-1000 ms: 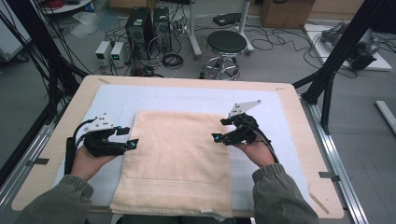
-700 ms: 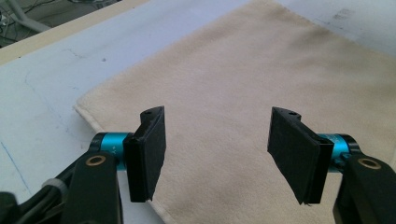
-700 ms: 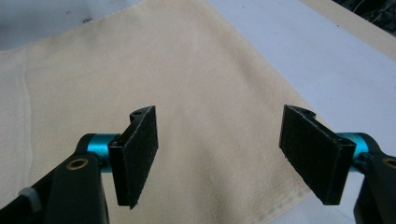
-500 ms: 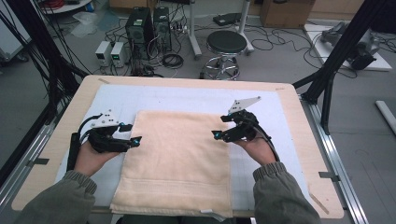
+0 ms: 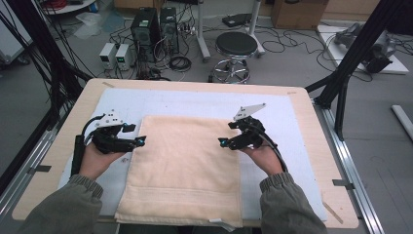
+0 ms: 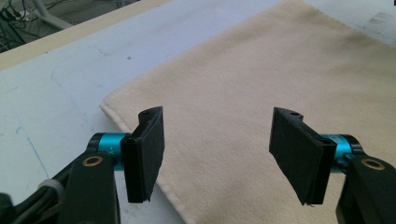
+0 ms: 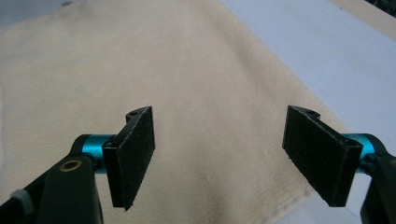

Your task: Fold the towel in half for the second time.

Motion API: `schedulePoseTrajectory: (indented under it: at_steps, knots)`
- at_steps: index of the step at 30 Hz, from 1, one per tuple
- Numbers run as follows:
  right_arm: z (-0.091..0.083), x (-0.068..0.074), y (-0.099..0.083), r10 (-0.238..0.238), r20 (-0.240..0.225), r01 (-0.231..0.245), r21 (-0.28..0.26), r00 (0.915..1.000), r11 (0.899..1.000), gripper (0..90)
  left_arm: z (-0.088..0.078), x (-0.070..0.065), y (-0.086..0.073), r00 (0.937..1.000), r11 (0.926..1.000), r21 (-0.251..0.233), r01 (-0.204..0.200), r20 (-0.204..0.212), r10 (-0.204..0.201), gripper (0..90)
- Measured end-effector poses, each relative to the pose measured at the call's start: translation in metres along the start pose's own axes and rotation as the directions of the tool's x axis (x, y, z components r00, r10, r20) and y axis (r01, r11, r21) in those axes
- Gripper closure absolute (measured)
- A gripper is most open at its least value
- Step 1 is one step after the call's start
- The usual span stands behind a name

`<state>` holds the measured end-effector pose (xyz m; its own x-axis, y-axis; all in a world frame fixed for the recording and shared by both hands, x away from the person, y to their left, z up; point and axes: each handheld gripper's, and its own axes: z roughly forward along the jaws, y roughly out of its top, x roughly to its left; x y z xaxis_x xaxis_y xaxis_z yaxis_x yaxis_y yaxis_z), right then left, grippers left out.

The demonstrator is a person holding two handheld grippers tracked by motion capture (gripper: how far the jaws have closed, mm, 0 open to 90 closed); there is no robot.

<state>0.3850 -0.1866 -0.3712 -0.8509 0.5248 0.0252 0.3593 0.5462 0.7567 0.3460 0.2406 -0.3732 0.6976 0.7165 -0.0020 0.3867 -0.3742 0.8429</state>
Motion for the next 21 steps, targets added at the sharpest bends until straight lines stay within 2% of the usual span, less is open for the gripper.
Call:
schedulePoseTrajectory:
  at_steps: [4, 7, 11, 15, 16, 18, 21]
  knots:
    - [0.008, -0.004, -0.004, 0.01, 0.025, -0.01, 0.005, 0.9996, 1.0, 24.6, 0.007, 0.009, 0.0, 0.9994, 0.9997, 0.001, 0.026, -0.022, -0.026, 37.4]
    - [0.013, -0.008, -0.006, 0.017, 0.043, -0.017, 0.007, 0.9989, 1.0, 24.9, 0.014, 0.017, 0.001, 0.9975, 0.9991, -0.003, 0.041, -0.057, -0.042, 40.7]
    - [0.018, -0.024, -0.005, 0.038, 0.07, -0.038, 0.008, 0.9968, 0.999, 25.1, 0.028, 0.034, 0.005, 0.9923, 0.9964, 0.007, 0.084, -0.091, -0.083, 40.5]
    - [0.02, -0.042, -0.003, 0.078, 0.094, -0.079, 0.003, 0.9925, 0.997, 25.3, 0.045, 0.046, 0.009, 0.989, 0.9956, 0.024, 0.09, -0.119, -0.087, 39.7]
    - [0.021, -0.047, -0.003, 0.085, 0.102, -0.086, 0.007, 0.9912, 0.996, 25.3, 0.05, 0.049, 0.009, 0.9884, 0.9948, 0.042, 0.093, -0.124, -0.087, 39.8]
    - [0.024, -0.055, -0.007, 0.11, 0.111, -0.112, 0.009, 0.9877, 0.994, 25.3, 0.06, 0.053, 0.009, 0.9883, 0.9929, 0.066, 0.098, -0.123, -0.09, 39.8]
    - [0.029, -0.065, -0.014, 0.146, 0.122, -0.15, 0.026, 0.9817, 0.988, 25.3, 0.073, 0.058, 0.006, 0.9865, 0.9927, 0.077, 0.093, -0.142, -0.081, 41.6]
